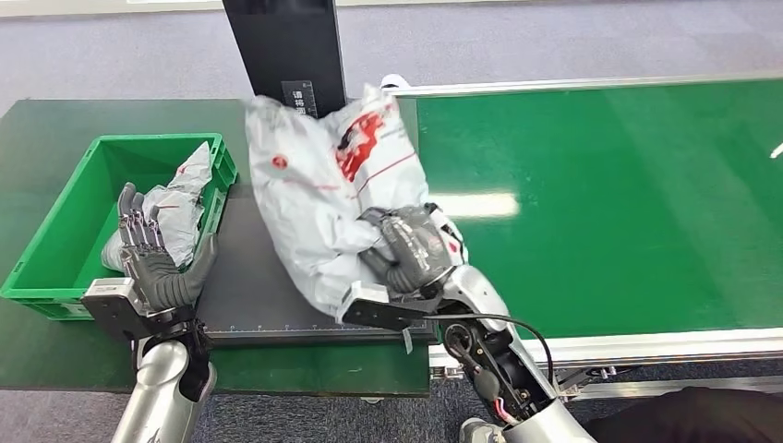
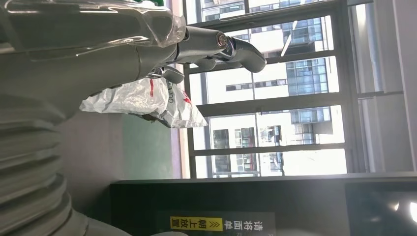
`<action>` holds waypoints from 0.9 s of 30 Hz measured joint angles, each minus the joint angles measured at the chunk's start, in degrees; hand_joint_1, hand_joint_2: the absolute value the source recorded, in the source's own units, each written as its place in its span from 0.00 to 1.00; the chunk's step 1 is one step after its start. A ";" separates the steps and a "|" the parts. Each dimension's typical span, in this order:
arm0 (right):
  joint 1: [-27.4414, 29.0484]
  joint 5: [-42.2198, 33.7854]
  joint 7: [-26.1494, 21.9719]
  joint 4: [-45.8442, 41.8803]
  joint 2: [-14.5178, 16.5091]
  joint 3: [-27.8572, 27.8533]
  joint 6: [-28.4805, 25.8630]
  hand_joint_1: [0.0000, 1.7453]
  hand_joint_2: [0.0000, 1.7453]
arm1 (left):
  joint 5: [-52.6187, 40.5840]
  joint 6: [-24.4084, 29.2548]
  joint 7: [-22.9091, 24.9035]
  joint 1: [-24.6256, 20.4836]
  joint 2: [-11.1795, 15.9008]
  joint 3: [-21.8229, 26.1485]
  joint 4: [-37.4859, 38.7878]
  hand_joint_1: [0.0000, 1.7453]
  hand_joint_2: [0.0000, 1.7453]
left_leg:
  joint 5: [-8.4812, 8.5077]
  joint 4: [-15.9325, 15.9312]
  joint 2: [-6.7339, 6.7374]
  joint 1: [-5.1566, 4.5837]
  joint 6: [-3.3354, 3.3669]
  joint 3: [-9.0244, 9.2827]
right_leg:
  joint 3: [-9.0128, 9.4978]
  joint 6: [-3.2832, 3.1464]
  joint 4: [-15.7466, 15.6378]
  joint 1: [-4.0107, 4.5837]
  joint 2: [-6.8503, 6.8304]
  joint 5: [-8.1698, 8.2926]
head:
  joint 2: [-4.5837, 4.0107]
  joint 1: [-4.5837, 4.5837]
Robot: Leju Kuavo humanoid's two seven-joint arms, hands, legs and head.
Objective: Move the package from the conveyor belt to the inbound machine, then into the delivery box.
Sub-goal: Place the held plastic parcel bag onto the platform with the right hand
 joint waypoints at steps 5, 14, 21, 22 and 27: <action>-2.32 -1.13 4.26 9.49 1.03 5.46 13.34 1.00 1.00 | -0.39 -0.47 0.00 0.12 -0.06 0.44 0.01 0.00 1.00 | 0.00 0.00 -0.04 0.00 0.00 -0.01 | -0.01 0.00 0.00 0.00 0.00 0.00 | 0.00 -0.01; -5.23 -2.09 5.53 17.85 1.75 9.76 16.81 1.00 1.00 | -0.68 -0.84 0.00 0.20 -0.09 0.91 0.04 0.00 1.00 | 0.00 0.01 -0.01 0.00 0.00 0.02 | 0.00 0.00 -0.01 0.00 0.00 0.00 | -0.01 -0.01; -7.16 -2.57 7.22 20.98 2.13 11.24 20.00 0.23 1.00 | -0.69 -0.89 0.00 0.18 -0.08 0.96 0.09 0.00 1.00 | 0.00 0.00 0.01 0.00 0.00 0.09 | 0.04 0.00 -0.01 0.00 0.00 0.00 | 0.01 -0.01; -7.49 -2.60 7.29 21.52 2.21 11.54 19.88 0.00 1.00 | -0.69 -0.79 0.00 0.19 -0.07 0.99 0.08 0.00 1.00 | 0.00 0.00 0.01 0.00 0.00 0.10 | 0.06 0.00 -0.01 0.00 0.00 0.00 | 0.01 -0.01; -7.29 -4.64 5.52 21.29 2.38 11.91 11.37 0.00 1.00 | -0.41 -0.10 0.00 1.98 -0.02 1.95 -1.15 0.00 1.00 | 0.00 0.00 0.05 0.00 0.00 0.12 | 0.06 0.00 -0.01 0.00 0.02 0.00 | -0.01 -0.01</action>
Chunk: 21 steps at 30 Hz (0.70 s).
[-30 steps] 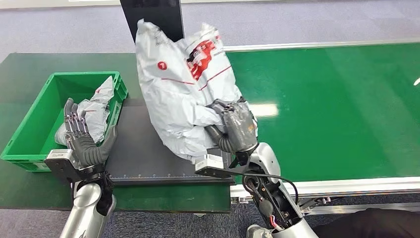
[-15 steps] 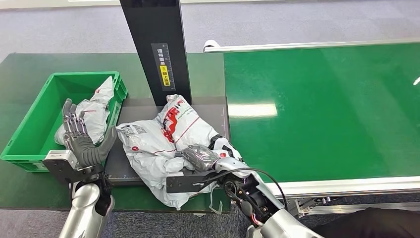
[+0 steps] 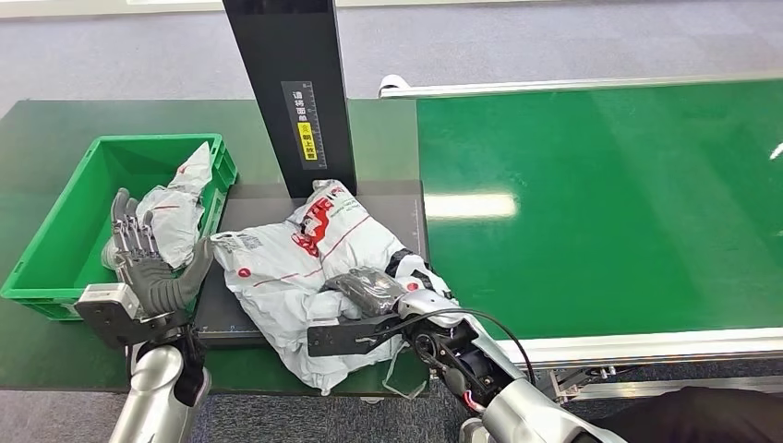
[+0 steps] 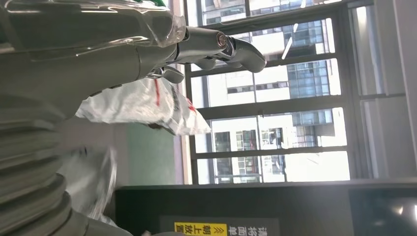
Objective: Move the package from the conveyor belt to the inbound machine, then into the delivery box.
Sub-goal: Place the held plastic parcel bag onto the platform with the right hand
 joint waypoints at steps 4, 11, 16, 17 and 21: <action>2.02 -4.75 -2.50 -6.84 -0.42 -2.62 -7.63 0.00 1.00 | 0.03 -0.39 0.12 1.38 0.00 0.48 -1.30 0.00 1.00 | 0.00 0.00 -0.02 0.00 0.00 -0.04 | -0.05 0.00 -0.01 0.00 -0.01 -0.01 | 0.01 0.00; 4.98 -9.50 -6.23 -16.76 -1.38 -7.90 -11.11 0.00 1.00 | 0.00 -2.20 0.99 1.44 -0.06 0.49 -1.45 0.00 1.00 | -0.01 0.00 0.00 0.00 0.00 -0.04 | -0.05 0.00 -0.01 0.00 0.00 0.00 | 0.01 0.01; 6.23 -13.01 -7.87 -19.35 -1.67 -9.62 -11.59 0.00 1.00 | -0.55 -2.93 1.26 1.43 -0.06 0.40 -1.45 0.00 1.00 | -0.01 0.00 -0.01 0.00 0.00 -0.04 | -0.05 0.00 -0.01 0.00 0.00 0.00 | 0.00 -0.01; 6.52 -15.25 -8.19 -19.70 -1.67 -10.23 -11.05 0.00 1.00 | -0.79 -3.31 1.49 1.43 -0.05 0.34 -1.43 0.00 1.00 | -0.01 0.00 -0.01 0.00 0.00 -0.04 | -0.05 0.00 -0.01 0.00 0.00 0.00 | 0.00 -0.01; 7.22 -28.37 -6.96 -20.18 -1.55 -13.25 -3.24 0.00 1.00 | -2.65 -6.67 3.53 1.42 0.34 -0.48 -1.01 0.00 1.00 | -0.01 0.00 -0.01 0.00 0.00 -0.04 | -0.05 0.00 -0.01 0.00 0.00 0.00 | 0.01 0.00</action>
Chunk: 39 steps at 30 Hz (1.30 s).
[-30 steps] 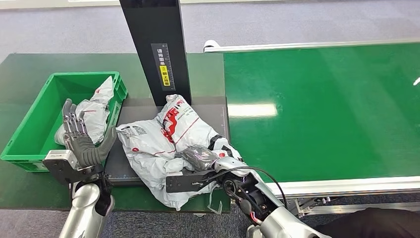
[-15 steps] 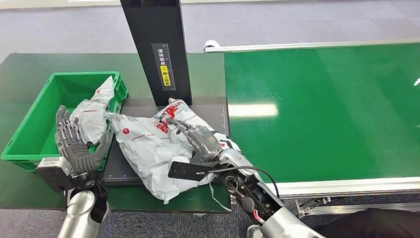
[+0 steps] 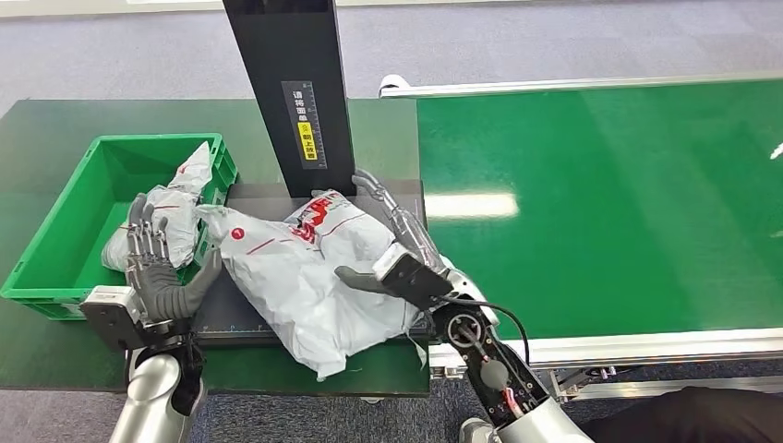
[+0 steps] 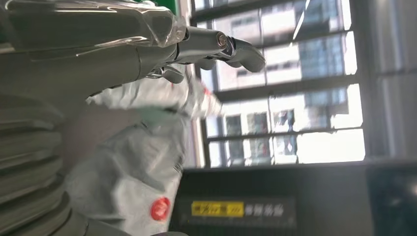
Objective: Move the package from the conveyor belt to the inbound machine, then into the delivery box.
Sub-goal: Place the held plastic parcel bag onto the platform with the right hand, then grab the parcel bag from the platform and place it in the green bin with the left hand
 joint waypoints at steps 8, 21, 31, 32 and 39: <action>0.17 -10.90 0.05 0.03 0.01 -4.19 7.05 0.00 1.00 | -19.22 -3.53 4.47 0.36 2.74 -5.94 1.16 0.00 1.00 | 0.00 0.00 -0.01 0.00 0.00 0.00 | 0.00 0.00 0.00 0.00 0.00 0.00 | 0.00 0.00; 1.16 -12.18 0.56 -3.19 0.08 -7.82 5.80 0.00 1.00 | -49.29 -9.66 11.99 -2.64 7.03 -20.62 8.59 0.00 1.00 | 0.00 0.00 0.00 0.00 0.00 0.00 | -0.02 0.00 0.00 0.00 0.00 0.00 | -0.01 -0.01; 1.77 -12.20 0.58 -4.50 -0.01 -8.51 5.80 0.00 1.00 | -49.87 -10.37 11.40 -3.64 8.15 -23.97 10.67 0.00 1.00 | 0.00 0.00 0.00 0.00 0.00 0.00 | -0.02 0.00 0.00 0.00 0.00 0.00 | 0.00 -0.01; 1.79 -12.20 0.58 -4.54 -0.01 -8.52 5.80 0.00 1.00 | -49.88 -10.63 11.27 -3.70 8.20 -24.03 10.77 0.00 1.00 | 0.00 0.00 0.00 0.00 0.00 0.00 | -0.01 0.00 0.00 0.00 0.00 0.00 | 0.00 0.00; 1.80 -12.18 0.60 -4.59 -0.11 -8.53 5.74 0.00 1.00 | -51.49 -16.65 13.12 -5.02 8.93 -26.19 12.05 0.03 1.00 | 0.00 0.00 -0.02 0.00 0.00 0.00 | 0.02 0.00 0.00 0.00 0.00 0.00 | 0.00 -0.01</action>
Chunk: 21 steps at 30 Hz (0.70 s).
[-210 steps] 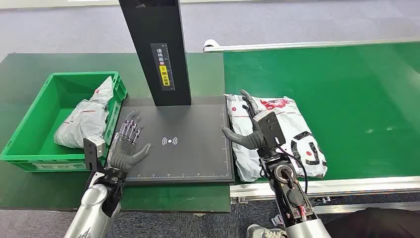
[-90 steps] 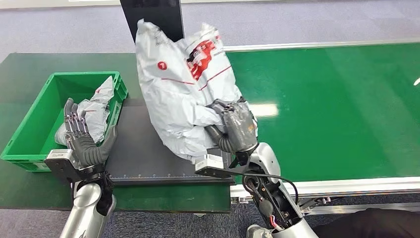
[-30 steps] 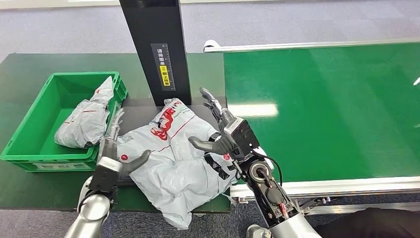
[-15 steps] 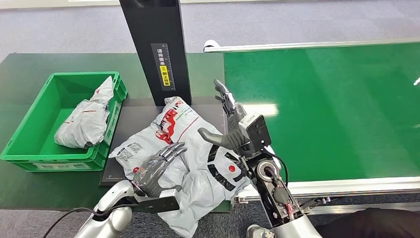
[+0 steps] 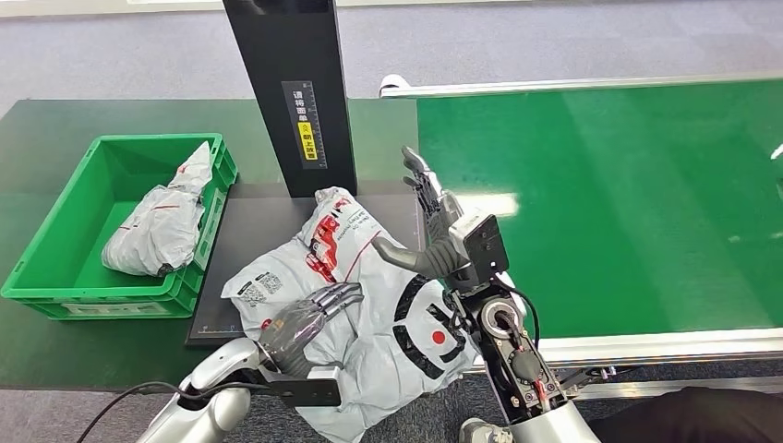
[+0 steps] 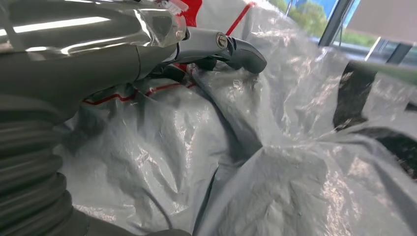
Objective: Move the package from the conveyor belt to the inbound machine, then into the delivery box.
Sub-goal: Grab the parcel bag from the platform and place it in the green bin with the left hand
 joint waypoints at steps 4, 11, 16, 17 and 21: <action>0.02 0.34 0.23 0.00 -0.08 0.00 -0.53 0.00 1.00 | -0.28 0.88 1.69 -1.23 -0.25 -0.34 2.40 0.90 1.00 | 0.00 0.00 0.00 0.00 0.00 0.06 | 0.06 0.00 0.00 0.00 0.00 0.00 | 0.00 0.01; 0.10 0.71 0.82 0.00 -0.31 0.02 -0.78 0.00 1.00 | 1.11 2.28 -1.76 -1.39 -0.33 -0.27 3.01 1.00 1.00 | 0.01 0.00 -0.01 0.00 0.00 0.10 | 0.11 0.00 0.01 0.00 0.00 0.00 | -0.01 0.01; 0.05 0.96 1.74 0.01 -0.51 0.11 -0.26 0.00 1.00 | 1.48 2.30 -2.37 -1.57 -0.34 -0.10 3.01 1.00 1.00 | 0.01 0.00 -0.01 0.00 0.00 0.09 | 0.12 0.00 0.01 0.00 0.00 0.00 | -0.01 0.01; 0.03 0.91 2.10 0.02 -0.51 0.15 -0.21 0.00 1.00 | 1.51 2.30 -2.48 -1.64 -0.35 -0.10 3.01 1.00 1.00 | 0.00 0.00 -0.01 0.00 0.00 0.09 | 0.12 0.00 0.01 0.00 0.00 0.00 | 0.00 0.01; -0.03 0.20 4.62 0.40 -0.51 0.15 -1.84 0.00 1.00 | 1.91 2.75 -2.84 -1.74 -0.37 -0.06 2.99 1.00 1.00 | 0.00 -0.01 -0.01 0.00 0.00 0.09 | 0.12 0.00 0.00 0.00 0.00 0.00 | 0.00 0.00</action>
